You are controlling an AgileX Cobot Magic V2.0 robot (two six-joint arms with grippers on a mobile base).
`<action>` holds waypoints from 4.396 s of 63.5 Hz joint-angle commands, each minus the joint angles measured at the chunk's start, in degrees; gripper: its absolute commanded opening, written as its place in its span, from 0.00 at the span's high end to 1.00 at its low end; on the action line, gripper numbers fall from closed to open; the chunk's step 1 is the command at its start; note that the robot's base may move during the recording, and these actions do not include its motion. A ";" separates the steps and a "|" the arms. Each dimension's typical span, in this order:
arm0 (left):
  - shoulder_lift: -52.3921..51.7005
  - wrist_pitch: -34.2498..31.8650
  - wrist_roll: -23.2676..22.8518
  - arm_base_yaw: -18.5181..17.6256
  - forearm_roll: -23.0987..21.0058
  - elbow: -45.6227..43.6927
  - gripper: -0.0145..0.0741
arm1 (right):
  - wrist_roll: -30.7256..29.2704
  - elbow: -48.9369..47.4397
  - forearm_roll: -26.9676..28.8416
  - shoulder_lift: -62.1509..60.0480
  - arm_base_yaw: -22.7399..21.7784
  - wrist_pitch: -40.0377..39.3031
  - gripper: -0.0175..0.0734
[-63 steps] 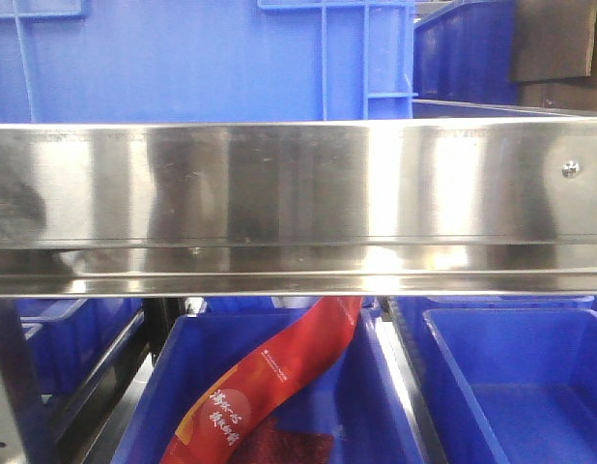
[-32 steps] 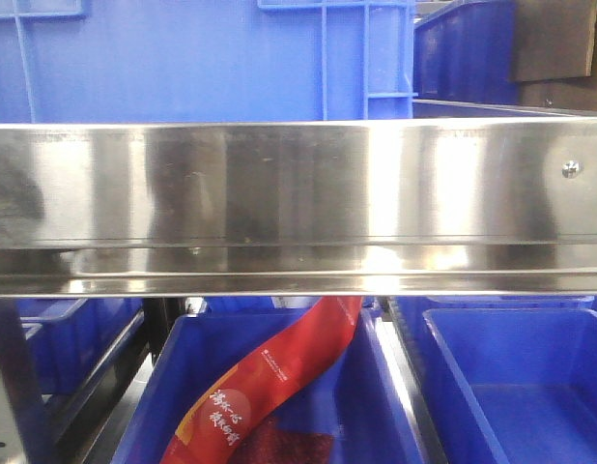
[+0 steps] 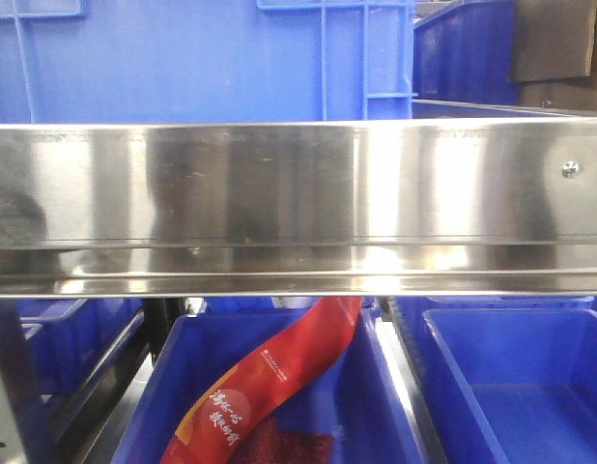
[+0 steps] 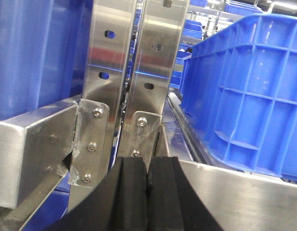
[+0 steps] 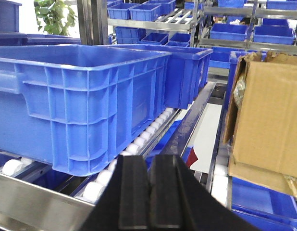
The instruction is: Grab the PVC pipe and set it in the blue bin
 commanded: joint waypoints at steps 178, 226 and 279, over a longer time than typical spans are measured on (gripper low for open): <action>-0.34 -0.51 0.27 0.22 -0.20 -0.11 0.96 | 0.02 0.20 -0.37 -0.21 -0.19 -0.24 0.99; -0.34 -0.51 0.27 0.22 -0.20 -0.11 0.96 | 10.71 6.11 -11.28 -5.84 -1.79 -8.24 0.99; -0.34 -0.51 0.27 0.22 -0.20 -0.11 0.96 | 15.56 22.42 -11.17 -13.77 -12.30 -15.99 0.99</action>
